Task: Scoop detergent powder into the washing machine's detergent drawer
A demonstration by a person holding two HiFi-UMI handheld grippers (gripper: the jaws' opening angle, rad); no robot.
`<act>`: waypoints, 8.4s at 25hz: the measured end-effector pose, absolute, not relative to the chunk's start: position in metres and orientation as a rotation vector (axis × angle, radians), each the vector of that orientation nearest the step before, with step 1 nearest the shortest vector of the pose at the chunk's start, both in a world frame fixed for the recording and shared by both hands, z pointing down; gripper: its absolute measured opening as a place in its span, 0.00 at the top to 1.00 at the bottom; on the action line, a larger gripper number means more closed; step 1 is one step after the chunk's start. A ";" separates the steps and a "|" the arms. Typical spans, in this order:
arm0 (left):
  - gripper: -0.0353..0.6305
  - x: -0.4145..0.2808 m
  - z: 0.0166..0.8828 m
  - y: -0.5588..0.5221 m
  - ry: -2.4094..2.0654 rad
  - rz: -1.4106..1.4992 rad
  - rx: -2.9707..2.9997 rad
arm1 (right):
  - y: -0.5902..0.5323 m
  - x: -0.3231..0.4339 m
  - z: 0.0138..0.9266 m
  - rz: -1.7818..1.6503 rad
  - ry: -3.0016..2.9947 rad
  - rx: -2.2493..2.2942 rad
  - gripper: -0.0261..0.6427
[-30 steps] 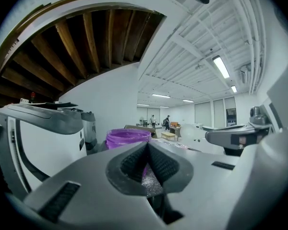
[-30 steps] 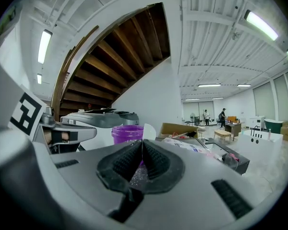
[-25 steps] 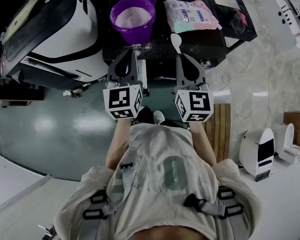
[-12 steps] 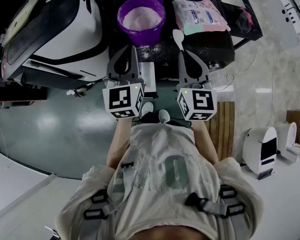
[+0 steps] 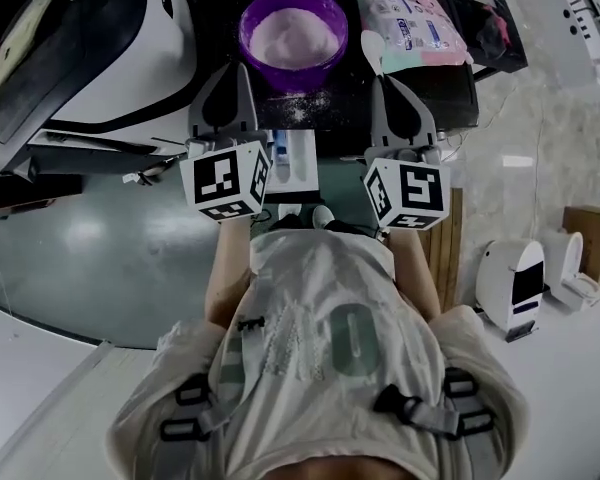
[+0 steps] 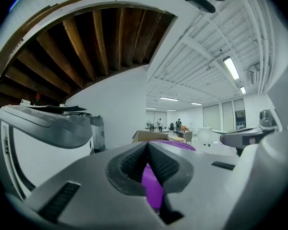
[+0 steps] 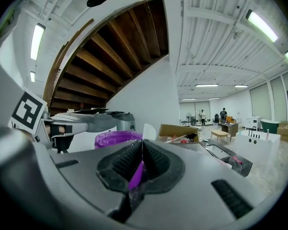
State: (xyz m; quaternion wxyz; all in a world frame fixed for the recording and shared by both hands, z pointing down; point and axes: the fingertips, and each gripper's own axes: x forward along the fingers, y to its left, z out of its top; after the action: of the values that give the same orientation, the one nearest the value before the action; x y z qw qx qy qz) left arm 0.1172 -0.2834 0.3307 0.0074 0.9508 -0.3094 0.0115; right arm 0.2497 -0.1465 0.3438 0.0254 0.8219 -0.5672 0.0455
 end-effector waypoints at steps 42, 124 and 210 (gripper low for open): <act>0.92 0.069 0.329 -0.335 -1.133 0.050 2.855 | -0.299 0.226 0.396 0.281 -1.703 1.053 0.94; 0.92 0.027 0.321 -0.264 -1.092 -0.006 3.060 | -0.143 0.104 0.391 2.485 -2.722 1.483 0.94; 0.92 -0.061 0.382 -0.264 -1.393 0.166 2.809 | -0.173 0.046 0.506 -0.573 -1.500 1.009 0.94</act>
State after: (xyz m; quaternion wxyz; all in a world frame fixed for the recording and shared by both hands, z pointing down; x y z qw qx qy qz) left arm -0.0610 -0.2638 0.3818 0.0009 0.8946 -0.4438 0.0529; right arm 0.0461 -0.1734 0.5061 0.5833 0.4321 -0.6424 -0.2455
